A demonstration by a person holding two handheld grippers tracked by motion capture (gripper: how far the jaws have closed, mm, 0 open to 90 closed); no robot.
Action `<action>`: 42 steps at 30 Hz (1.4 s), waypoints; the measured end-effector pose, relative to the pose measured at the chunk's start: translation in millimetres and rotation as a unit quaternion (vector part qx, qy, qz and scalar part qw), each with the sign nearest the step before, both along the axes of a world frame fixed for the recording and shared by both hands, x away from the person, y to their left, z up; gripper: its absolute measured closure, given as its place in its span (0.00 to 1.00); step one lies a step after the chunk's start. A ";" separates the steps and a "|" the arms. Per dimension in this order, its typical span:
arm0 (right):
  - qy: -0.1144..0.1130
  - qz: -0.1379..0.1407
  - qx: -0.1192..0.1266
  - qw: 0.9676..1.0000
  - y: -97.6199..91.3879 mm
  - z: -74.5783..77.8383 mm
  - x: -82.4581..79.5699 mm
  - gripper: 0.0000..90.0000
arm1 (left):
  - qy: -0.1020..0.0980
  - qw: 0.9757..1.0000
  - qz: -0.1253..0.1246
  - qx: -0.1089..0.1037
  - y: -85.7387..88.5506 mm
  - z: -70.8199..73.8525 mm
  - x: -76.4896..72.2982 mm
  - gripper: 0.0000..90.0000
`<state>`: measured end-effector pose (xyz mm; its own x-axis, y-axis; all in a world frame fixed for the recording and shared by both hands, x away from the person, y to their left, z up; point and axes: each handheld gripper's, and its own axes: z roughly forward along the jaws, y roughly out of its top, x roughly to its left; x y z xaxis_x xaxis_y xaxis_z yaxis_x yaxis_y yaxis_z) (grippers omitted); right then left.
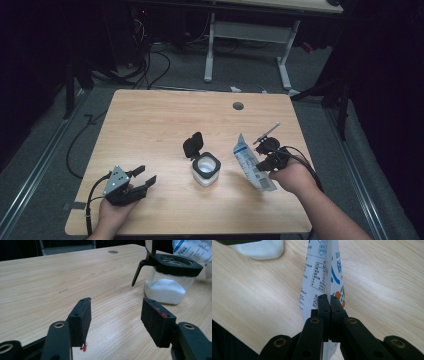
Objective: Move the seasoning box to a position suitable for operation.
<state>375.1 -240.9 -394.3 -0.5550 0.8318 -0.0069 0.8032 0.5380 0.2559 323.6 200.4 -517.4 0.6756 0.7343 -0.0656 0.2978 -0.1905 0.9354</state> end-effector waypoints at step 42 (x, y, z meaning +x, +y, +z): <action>-0.093 -0.069 0.046 0.992 -27.2 -5.1 16.2 1.00 | 0.017 1.000 0.006 -0.010 1.3 -3.0 -1.2 0.47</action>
<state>391.3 -268.0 -399.3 -0.4315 0.9019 -0.0196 0.8017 0.3933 0.4500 322.4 201.7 -520.4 0.6638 0.7407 -0.1035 0.3325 -0.1683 0.9280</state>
